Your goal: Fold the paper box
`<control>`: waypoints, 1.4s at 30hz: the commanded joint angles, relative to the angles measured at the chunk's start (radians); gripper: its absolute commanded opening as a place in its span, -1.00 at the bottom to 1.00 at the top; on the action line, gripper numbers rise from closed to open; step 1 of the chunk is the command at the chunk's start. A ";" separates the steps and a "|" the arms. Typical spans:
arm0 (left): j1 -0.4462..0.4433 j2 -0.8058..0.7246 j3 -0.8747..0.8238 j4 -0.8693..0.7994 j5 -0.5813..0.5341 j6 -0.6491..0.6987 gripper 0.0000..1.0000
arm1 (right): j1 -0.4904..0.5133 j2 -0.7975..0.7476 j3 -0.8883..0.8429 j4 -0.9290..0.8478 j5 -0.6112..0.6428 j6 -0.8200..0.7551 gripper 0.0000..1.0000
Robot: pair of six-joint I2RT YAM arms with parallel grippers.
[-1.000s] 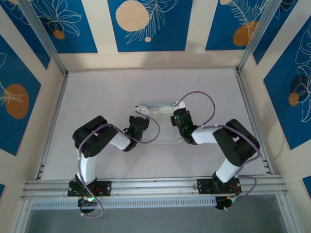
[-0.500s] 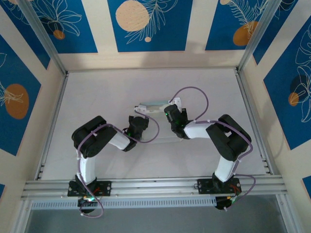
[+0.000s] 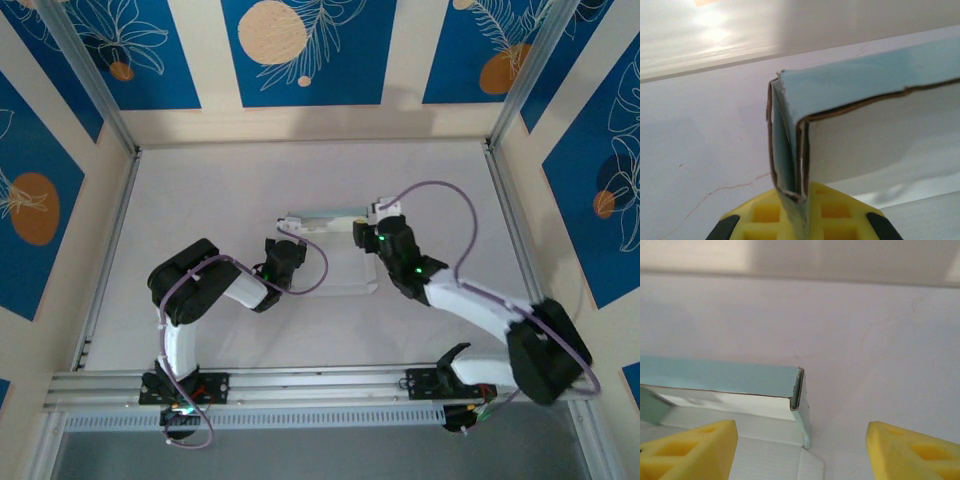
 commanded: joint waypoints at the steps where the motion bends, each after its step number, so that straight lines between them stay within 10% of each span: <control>1: -0.008 0.019 -0.015 -0.067 0.067 -0.006 -1.00 | -0.041 -0.143 -0.052 -0.042 -0.164 0.085 0.34; 10: -0.021 0.044 -0.006 -0.054 0.127 0.009 -1.00 | -0.251 0.023 0.399 -0.633 -0.452 0.301 -0.99; 14: -0.025 0.047 0.001 -0.055 0.134 0.023 -1.00 | -0.240 0.146 0.508 -0.697 -0.597 0.353 -1.00; 37: -0.029 0.043 -0.014 -0.036 0.135 0.017 -1.00 | -0.242 0.306 0.382 -0.679 -0.498 0.405 -1.00; 42: -0.041 -0.028 -0.066 0.002 0.163 0.006 -0.10 | -0.243 0.310 0.410 -0.691 -0.501 0.410 -1.00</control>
